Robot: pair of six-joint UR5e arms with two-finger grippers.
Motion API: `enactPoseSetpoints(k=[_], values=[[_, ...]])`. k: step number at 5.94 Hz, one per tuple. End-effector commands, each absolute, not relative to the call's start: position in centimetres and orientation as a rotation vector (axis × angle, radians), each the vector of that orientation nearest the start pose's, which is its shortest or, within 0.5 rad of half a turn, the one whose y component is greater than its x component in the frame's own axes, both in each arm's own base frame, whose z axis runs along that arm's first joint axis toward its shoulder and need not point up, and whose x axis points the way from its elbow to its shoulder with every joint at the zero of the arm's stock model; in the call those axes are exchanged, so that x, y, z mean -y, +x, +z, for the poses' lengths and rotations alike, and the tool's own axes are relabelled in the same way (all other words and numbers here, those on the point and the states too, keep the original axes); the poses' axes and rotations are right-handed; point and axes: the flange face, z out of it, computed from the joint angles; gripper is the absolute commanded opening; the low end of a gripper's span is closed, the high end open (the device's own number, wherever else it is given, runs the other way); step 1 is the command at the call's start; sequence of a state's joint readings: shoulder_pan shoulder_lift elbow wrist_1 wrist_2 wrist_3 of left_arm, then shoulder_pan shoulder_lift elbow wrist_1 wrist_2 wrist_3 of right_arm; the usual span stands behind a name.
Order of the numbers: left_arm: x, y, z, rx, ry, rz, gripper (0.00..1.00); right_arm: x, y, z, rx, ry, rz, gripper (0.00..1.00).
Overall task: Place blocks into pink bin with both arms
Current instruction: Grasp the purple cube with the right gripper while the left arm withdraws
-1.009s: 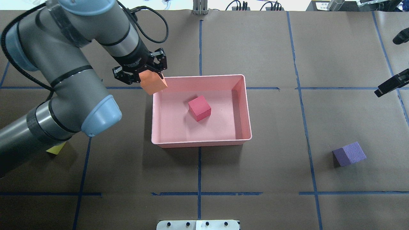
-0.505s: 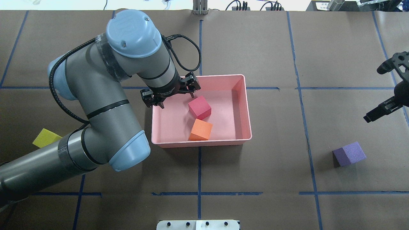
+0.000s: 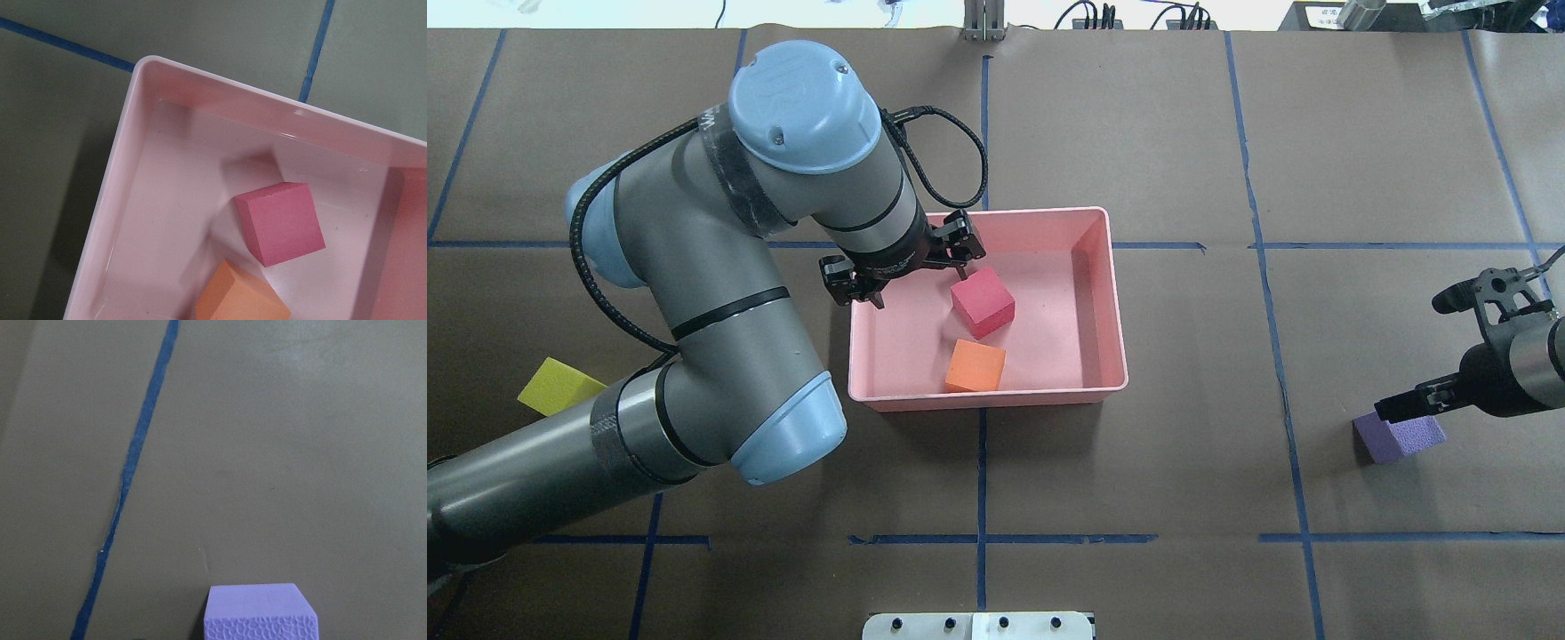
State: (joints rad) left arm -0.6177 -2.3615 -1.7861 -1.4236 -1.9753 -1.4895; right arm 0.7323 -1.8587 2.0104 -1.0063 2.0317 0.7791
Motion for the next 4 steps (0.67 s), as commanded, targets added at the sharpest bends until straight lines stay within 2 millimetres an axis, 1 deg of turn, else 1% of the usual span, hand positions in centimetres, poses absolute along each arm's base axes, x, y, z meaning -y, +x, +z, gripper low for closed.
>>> enactPoseSetpoints(k=[1,2,3,4], values=[[45.0,47.4,12.0,-0.917,-0.055,-0.329,1.00,32.3,-25.1,53.9,0.776,0.141,-0.241,1.00],[45.0,47.4,12.2,-0.911,-0.044,-0.335,1.00,32.0,-26.1,55.5,0.742,0.131,-0.256,1.00],[44.9,47.2,12.1,-0.916,-0.042,-0.333,1.00,31.7,-27.0,56.5,0.726,0.121,-0.270,1.00],[44.8,47.1,12.5,-0.912,-0.043,-0.333,1.00,31.7,-27.3,56.3,0.731,0.119,-0.275,0.67]])
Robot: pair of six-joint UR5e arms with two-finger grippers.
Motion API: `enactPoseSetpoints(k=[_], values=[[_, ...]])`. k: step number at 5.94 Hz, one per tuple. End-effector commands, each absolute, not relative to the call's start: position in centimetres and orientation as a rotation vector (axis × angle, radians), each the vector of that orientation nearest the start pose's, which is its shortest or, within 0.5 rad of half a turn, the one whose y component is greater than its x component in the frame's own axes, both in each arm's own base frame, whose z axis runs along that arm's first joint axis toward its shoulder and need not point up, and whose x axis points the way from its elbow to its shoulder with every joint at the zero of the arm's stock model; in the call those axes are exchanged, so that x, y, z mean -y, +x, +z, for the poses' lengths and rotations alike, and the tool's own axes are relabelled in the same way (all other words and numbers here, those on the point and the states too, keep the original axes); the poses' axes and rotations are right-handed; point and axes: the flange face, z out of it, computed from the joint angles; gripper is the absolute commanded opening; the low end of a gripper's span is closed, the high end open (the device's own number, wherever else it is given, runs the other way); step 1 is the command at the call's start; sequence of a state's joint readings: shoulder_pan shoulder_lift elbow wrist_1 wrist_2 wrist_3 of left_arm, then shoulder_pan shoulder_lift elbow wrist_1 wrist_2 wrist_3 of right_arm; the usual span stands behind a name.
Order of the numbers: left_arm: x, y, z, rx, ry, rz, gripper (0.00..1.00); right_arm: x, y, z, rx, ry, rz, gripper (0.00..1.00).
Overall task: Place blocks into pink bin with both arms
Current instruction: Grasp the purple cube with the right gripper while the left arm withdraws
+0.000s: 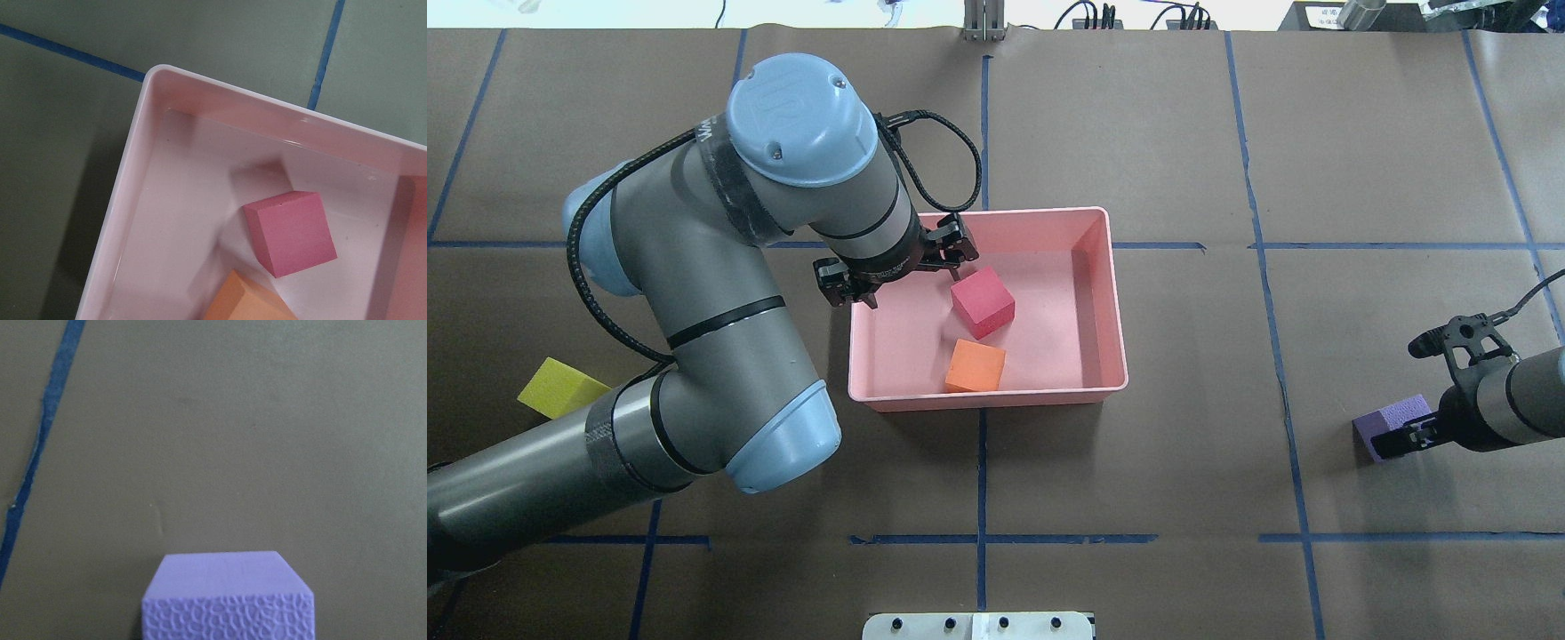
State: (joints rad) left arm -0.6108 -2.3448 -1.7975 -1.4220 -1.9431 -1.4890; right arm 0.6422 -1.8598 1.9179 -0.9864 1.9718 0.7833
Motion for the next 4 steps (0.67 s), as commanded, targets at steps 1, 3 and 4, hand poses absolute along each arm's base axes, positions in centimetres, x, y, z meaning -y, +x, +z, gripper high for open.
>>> enactPoseSetpoints(k=[1,3,4], values=[[44.8,47.0,12.6,-0.911,-0.039,-0.321,1.00,31.8,-27.4,55.5,0.748,0.121,-0.274,0.37],[42.8,43.3,16.9,-0.898,0.041,-0.136,1.00,32.2,-26.5,51.5,0.824,0.134,-0.266,0.32],[42.3,39.6,20.1,-0.872,0.103,-0.042,1.00,34.9,-26.4,48.5,0.860,0.152,-0.230,0.32]])
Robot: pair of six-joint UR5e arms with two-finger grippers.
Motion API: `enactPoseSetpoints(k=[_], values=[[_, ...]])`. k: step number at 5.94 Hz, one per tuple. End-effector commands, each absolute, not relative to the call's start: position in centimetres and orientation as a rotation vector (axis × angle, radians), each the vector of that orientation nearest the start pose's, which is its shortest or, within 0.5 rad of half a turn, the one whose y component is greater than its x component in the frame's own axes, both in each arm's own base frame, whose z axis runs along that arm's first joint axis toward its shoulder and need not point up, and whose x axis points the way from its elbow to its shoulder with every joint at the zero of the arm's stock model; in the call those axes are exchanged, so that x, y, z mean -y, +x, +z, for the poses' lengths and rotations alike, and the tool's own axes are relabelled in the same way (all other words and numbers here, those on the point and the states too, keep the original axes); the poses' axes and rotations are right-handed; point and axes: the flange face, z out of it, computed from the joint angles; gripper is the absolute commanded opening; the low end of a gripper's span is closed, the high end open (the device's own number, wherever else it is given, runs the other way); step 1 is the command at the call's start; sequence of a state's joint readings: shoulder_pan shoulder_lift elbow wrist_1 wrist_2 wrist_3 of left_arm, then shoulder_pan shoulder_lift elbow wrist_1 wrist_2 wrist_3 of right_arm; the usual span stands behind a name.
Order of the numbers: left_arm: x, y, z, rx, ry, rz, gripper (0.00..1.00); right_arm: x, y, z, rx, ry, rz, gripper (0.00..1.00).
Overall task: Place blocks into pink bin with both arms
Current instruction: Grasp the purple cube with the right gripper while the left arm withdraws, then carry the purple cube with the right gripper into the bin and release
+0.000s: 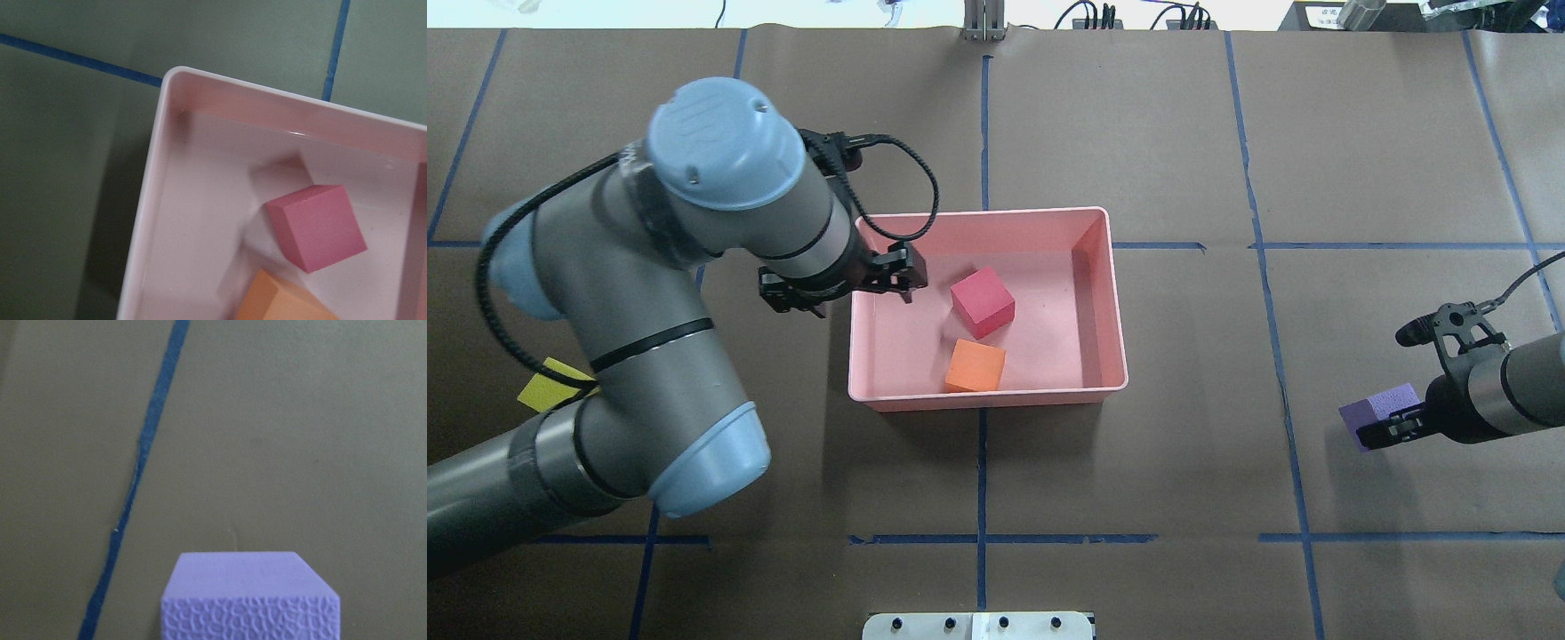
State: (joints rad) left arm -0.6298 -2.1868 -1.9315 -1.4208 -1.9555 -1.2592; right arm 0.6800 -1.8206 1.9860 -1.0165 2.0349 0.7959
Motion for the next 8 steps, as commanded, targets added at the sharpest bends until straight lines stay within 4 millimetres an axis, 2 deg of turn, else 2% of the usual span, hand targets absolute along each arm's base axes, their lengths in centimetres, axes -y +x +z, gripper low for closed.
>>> enactPoseSetpoints(k=[1,2,4,5,6,7,8], values=[[42.1,36.4,22.7,-0.841,0.162,0.056,1.00,37.8,-27.4,44.4,0.863,0.154,-0.201,0.32],[42.0,32.8,25.9,-0.796,0.209,0.146,1.00,39.6,-28.5,39.0,0.852,0.147,-0.185,0.33],[42.5,24.8,33.0,-0.749,0.212,0.328,1.00,42.8,-32.1,26.0,0.845,0.081,-0.069,0.33],[41.3,22.6,36.4,-0.724,0.198,0.359,1.00,43.0,-34.9,21.2,0.856,0.039,-0.008,0.34],[39.6,21.2,39.9,-0.733,0.213,0.362,1.00,43.1,-38.5,18.1,0.872,0.005,0.056,0.35],[38.0,19.8,42.7,-0.754,0.242,0.356,1.00,41.7,-42.7,16.8,0.845,0.008,0.104,0.54],[37.0,19.2,44.3,-0.755,0.226,0.329,1.00,40.0,-46.6,16.8,0.811,-0.006,0.172,0.97]])
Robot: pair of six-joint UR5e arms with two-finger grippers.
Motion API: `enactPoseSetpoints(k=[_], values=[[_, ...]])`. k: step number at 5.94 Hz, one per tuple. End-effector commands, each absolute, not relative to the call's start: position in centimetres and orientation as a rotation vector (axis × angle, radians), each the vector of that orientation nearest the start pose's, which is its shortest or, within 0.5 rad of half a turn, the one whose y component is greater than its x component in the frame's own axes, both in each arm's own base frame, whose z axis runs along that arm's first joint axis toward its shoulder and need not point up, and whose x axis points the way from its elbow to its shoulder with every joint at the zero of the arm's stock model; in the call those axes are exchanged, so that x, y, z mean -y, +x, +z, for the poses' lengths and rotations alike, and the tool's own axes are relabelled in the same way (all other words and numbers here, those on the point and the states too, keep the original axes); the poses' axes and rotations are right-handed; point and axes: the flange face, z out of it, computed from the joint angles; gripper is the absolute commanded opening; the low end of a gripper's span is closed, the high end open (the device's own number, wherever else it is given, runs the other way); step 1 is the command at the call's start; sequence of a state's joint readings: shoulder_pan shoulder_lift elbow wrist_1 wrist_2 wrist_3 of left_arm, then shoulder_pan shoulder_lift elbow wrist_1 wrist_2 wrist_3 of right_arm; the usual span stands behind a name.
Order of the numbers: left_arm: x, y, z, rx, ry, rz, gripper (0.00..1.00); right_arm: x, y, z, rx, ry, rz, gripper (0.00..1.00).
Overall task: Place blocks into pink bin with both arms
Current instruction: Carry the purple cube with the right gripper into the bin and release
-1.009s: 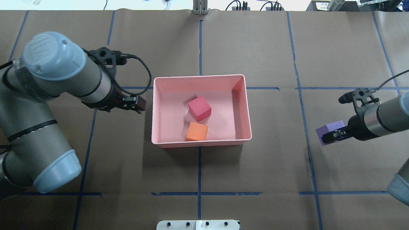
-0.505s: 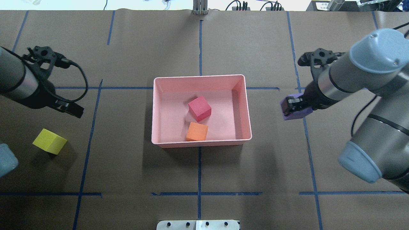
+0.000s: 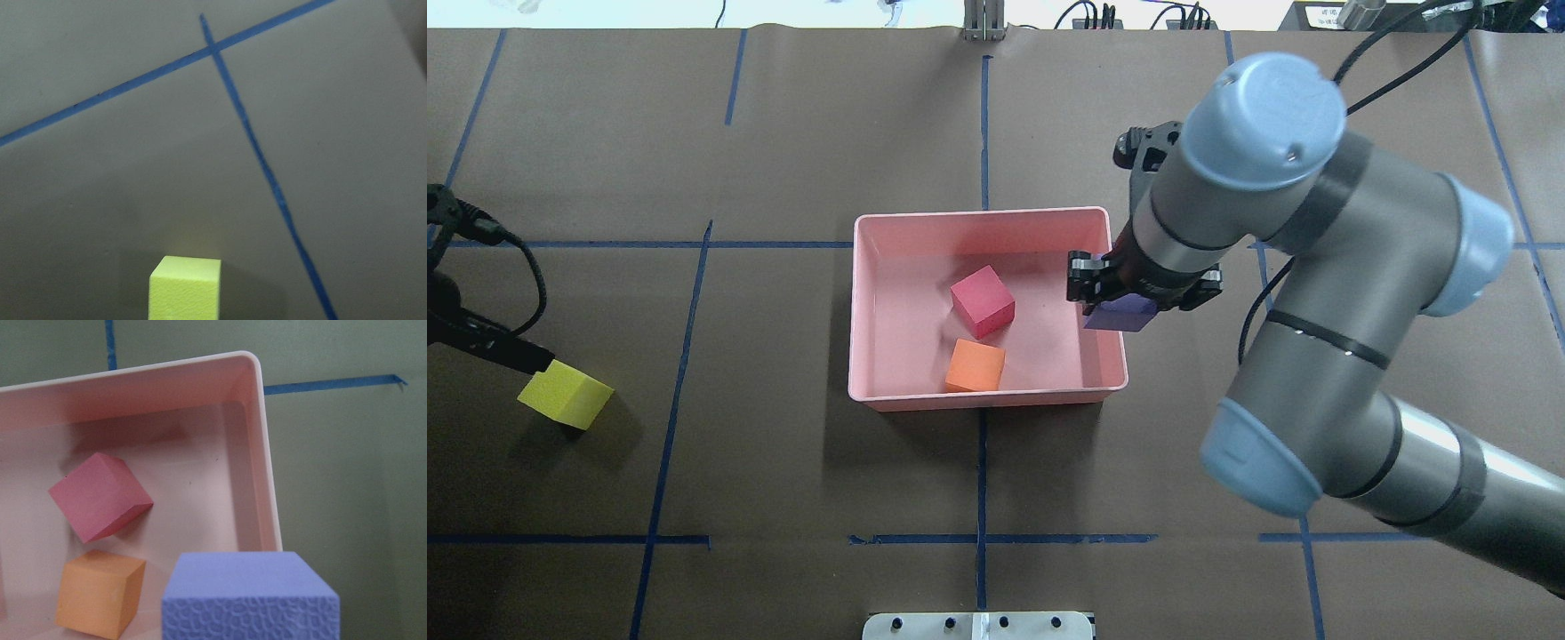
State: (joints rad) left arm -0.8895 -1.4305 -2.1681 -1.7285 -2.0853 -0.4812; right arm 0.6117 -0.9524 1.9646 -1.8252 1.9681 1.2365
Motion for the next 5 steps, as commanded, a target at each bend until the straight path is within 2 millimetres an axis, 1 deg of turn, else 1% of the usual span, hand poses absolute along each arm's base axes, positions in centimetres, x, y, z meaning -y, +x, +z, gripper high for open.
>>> enactPoseSetpoints(k=[1,2,3,4,5], values=[[36.9,19.7,44.3,-0.760,0.218,0.321,1.00,40.5,-48.0,15.7,0.806,-0.001,0.222,0.99],[36.9,20.2,44.4,-0.767,0.225,0.329,1.00,40.6,-47.9,16.2,0.801,-0.002,0.202,1.00],[37.3,20.8,46.0,-0.767,0.226,0.332,1.00,41.9,-46.4,16.9,0.785,0.040,0.117,1.00],[37.6,22.6,48.9,-0.791,0.237,0.330,1.00,44.1,-43.4,18.4,0.774,0.056,0.043,1.00],[37.5,24.5,50.8,-0.836,0.257,0.332,1.00,46.0,-39.5,20.1,0.785,0.064,-0.017,1.00]])
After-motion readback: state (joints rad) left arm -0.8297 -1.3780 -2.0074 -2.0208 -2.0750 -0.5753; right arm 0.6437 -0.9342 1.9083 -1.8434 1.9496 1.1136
